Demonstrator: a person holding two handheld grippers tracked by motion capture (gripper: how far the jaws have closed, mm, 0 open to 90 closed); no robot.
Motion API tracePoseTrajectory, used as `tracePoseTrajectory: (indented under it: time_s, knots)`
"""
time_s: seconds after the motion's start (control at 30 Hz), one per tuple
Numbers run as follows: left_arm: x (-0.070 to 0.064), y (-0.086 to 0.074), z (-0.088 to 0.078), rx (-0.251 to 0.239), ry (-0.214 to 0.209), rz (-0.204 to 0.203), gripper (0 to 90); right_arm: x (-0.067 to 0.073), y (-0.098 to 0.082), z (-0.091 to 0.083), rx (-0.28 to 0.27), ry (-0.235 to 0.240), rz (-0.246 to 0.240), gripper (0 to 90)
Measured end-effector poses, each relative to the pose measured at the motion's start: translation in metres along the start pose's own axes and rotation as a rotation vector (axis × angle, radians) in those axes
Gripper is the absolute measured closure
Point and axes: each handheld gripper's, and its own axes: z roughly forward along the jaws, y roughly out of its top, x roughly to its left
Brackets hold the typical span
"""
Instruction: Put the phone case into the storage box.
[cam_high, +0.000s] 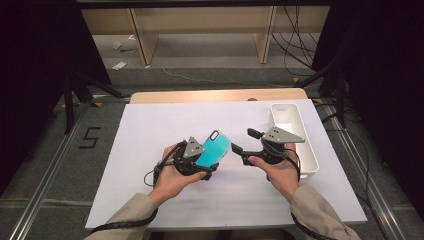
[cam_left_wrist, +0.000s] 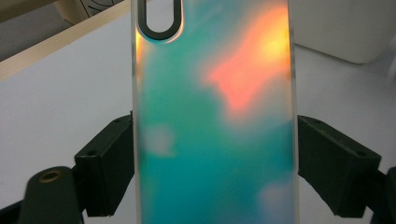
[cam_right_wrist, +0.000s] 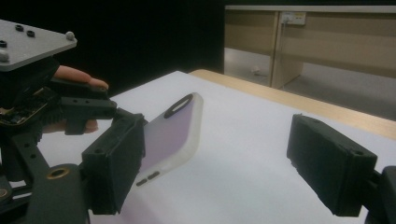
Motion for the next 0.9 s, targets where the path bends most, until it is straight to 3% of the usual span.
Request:
tracePoseTrajectory:
  time_s: [0.9]
  knots:
    - [-0.013,0.001,0.005,-0.025,-0.006,0.016,16.8,0.008,0.004,0.038,0.029,0.025,0.028,22.1]
